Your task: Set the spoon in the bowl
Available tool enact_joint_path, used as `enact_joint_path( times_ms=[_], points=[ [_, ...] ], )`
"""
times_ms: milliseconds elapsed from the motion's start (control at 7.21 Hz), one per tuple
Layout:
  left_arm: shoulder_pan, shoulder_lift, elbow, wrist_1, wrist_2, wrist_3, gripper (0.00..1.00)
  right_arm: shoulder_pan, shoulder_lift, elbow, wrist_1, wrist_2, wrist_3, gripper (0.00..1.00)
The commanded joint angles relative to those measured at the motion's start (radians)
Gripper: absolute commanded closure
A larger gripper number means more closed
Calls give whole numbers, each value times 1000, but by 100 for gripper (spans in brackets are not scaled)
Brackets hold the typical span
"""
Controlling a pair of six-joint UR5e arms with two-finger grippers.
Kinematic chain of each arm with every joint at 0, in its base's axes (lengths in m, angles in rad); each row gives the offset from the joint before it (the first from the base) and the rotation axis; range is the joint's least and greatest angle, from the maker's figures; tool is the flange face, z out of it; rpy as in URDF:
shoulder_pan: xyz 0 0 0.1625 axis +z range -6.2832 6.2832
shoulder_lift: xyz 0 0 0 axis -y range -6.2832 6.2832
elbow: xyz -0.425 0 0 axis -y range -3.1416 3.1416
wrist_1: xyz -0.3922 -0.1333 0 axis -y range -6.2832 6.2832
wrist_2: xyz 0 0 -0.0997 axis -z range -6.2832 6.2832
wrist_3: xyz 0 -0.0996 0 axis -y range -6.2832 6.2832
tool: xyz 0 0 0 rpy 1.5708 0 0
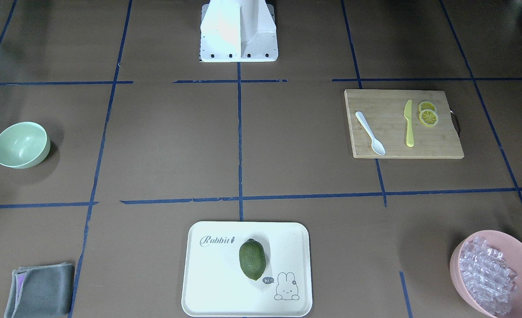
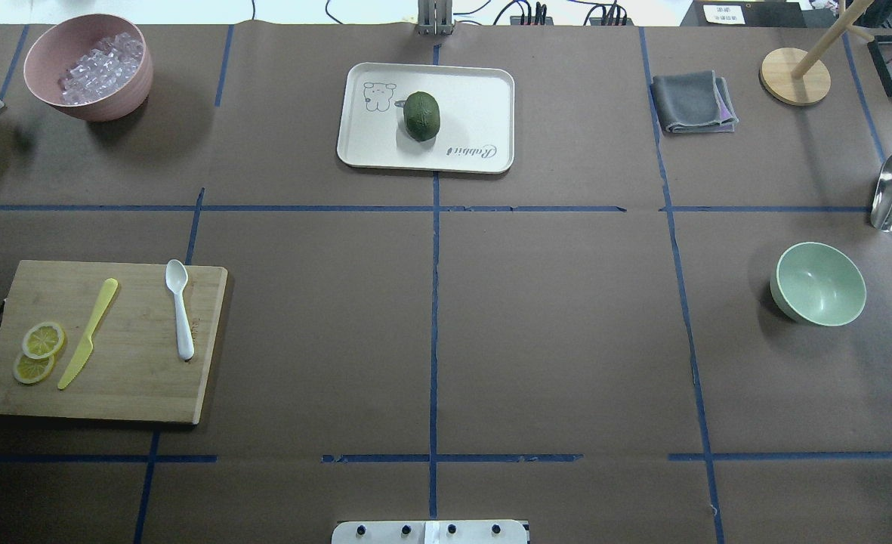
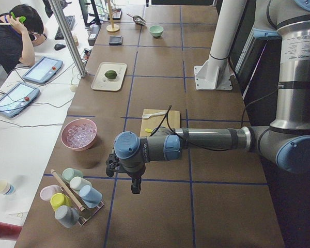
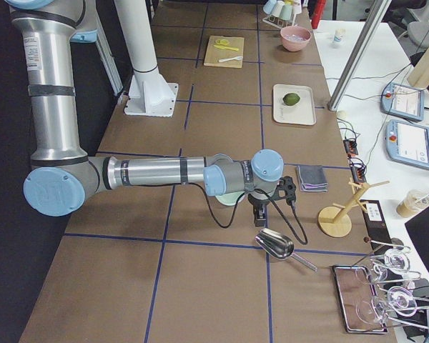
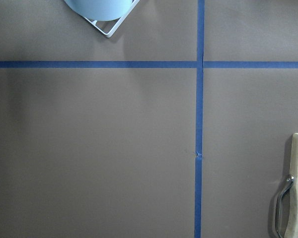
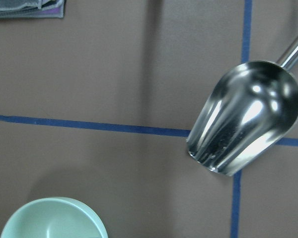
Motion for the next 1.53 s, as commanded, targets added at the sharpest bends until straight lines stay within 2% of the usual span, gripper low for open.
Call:
enact_joint_path(
  times_ms=[0, 555, 832, 971, 1109, 1248, 1387],
  points=[
    [0, 0, 0, -6, -2, -1, 0, -135, -60, 3, 314, -8, 364, 0],
    [0, 0, -2, -6, -3, -3, 0, -307, -103, 1, 332, -145, 395, 0],
    [0, -3, -2, -6, -3, -3, 0, -322, -105, -3, 332, -154, 393, 0],
    [0, -5, -2, -6, -3, -3, 0, -322, -105, -5, 332, -154, 395, 3],
    [0, -3, -2, -6, -3, -3, 0, -322, -108, -5, 330, -154, 395, 57],
    [0, -5, -2, -6, -3, -4, 0, -322, -120, -4, 332, -151, 390, 94],
    [0, -5, 0, -6, -3, -4, 0, -322, -128, 0, 334, -150, 389, 100]
  ],
)
